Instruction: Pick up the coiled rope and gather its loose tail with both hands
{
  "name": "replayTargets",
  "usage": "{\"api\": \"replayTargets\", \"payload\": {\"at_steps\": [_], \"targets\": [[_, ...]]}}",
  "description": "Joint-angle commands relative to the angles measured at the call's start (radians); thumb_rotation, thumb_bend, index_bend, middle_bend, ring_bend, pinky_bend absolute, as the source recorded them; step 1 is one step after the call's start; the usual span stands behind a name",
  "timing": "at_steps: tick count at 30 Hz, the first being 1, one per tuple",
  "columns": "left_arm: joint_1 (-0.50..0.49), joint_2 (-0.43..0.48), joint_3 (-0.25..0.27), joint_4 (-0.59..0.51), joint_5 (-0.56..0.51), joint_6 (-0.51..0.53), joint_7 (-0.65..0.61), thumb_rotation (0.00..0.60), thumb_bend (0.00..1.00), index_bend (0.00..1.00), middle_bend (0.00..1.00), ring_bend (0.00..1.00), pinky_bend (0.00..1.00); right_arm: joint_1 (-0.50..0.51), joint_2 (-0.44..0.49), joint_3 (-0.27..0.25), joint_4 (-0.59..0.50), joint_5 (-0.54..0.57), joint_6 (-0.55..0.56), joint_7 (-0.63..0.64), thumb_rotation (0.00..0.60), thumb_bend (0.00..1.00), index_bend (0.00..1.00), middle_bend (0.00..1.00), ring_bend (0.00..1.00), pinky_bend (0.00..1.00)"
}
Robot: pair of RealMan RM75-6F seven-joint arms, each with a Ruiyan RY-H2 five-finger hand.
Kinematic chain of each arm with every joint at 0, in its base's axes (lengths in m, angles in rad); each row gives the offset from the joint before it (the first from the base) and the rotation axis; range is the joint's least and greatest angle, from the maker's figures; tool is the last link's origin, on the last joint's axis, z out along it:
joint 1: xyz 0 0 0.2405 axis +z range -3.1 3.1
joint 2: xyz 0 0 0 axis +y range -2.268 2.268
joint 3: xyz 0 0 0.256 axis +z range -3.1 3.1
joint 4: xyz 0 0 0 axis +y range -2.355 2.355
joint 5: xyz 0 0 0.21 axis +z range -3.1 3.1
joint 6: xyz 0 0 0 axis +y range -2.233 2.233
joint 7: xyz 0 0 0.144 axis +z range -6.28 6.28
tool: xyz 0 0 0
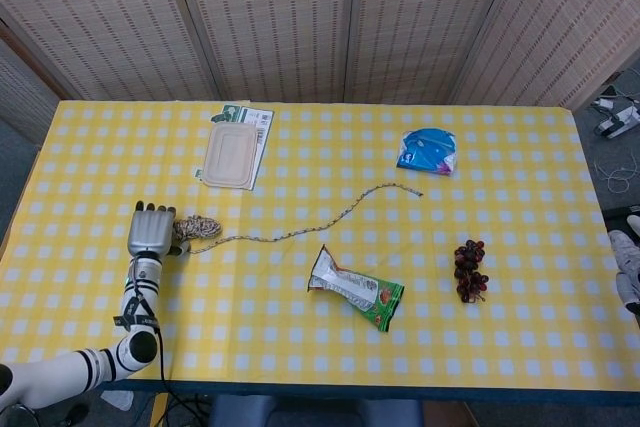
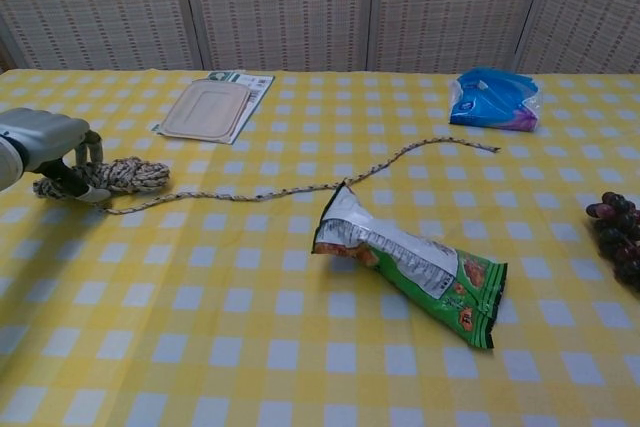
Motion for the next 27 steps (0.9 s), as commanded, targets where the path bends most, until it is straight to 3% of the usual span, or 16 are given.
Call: {"api": "replayTargets", "payload": {"at_steps": [1, 10, 18, 27], "targets": [[-0.005, -0.003, 0.004, 0.009, 0.0, -0.004, 0.002, 0.359, 0.24, 0.4, 0.36, 0.25, 0.11, -0.001, -0.001, 0.0, 0.0, 0.0, 0.0, 0.0, 0.6, 0.36, 0.15, 0.19, 0.09, 0.19], [-0.01, -0.012, 0.017, 0.05, 0.005, -0.016, -0.005, 0.376, 0.24, 0.44, 0.38, 0.27, 0.11, -0.003, -0.001, 0.0, 0.0, 0.005, -0.001, -0.002, 0.6, 0.37, 0.15, 0.19, 0.09, 0.19], [-0.005, -0.008, 0.027, 0.078, 0.015, -0.033, -0.025, 0.514, 0.24, 0.45, 0.39, 0.27, 0.11, -0.004, 0.001, 0.002, -0.007, 0.004, 0.0, -0.007, 0.6, 0.36, 0.15, 0.19, 0.09, 0.19], [0.002, -0.023, 0.023, 0.131, 0.023, -0.057, -0.067, 0.529, 0.24, 0.51, 0.45, 0.31, 0.12, -0.007, 0.004, 0.002, -0.018, 0.005, 0.004, -0.016, 0.6, 0.36, 0.15, 0.19, 0.09, 0.19]]}}
